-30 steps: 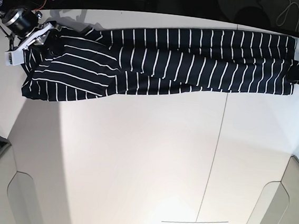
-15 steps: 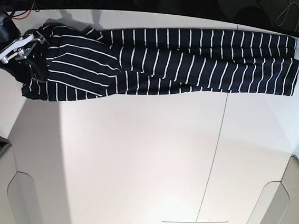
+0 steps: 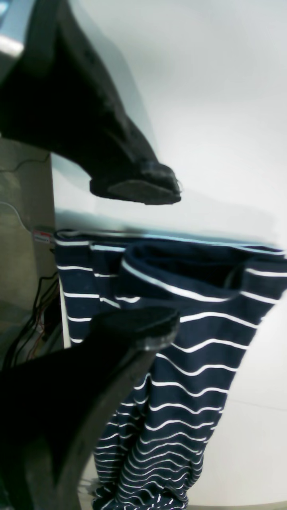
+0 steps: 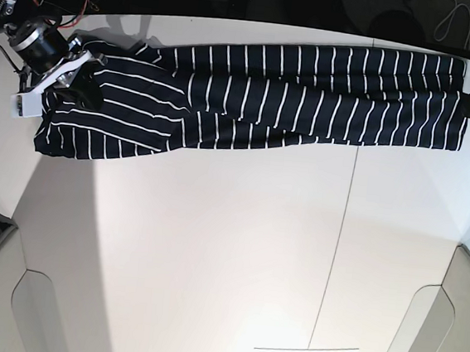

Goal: Fold the T-shirt properly
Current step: 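Lay the folded strip down and release both grippers, then grasp the strip's end with the left gripper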

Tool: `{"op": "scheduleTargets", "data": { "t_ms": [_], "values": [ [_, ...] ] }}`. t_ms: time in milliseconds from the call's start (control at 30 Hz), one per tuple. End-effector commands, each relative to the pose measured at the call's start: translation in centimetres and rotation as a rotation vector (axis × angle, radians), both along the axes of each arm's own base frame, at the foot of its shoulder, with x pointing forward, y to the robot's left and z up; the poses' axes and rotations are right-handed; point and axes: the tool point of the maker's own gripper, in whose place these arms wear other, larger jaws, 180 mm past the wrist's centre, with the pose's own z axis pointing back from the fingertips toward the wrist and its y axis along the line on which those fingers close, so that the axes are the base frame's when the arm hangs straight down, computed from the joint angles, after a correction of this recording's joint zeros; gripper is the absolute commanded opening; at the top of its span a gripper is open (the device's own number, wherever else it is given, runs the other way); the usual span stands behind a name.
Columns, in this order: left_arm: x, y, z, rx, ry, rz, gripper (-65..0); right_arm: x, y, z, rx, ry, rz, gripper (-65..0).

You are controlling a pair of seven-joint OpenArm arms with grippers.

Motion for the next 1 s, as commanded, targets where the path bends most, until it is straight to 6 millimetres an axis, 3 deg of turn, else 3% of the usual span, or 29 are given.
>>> {"op": "scheduleTargets", "data": {
  "t_ms": [0,200,633,967],
  "values": [
    [0.9,0.9,1.5,0.029,-0.042,-0.006,-21.5,0.7,-0.1,0.6,0.019,-0.042,-0.007,-65.0],
    [0.6,0.4,1.1,0.012,-0.029,-0.009,-21.5,1.5,-0.4,-1.2,0.063,-0.001,-0.032,-65.0],
    [-0.2,-0.4,-0.4,-0.015,-0.006,0.009,-21.5,2.6,-0.3,-0.5,0.073,-0.03,-0.032,-65.0],
    [0.4,-4.3,-2.5,-0.073,0.029,-0.088,-21.5,2.7,-0.3,-0.5,0.072,-0.03,-0.031,-65.0]
  ]
}}
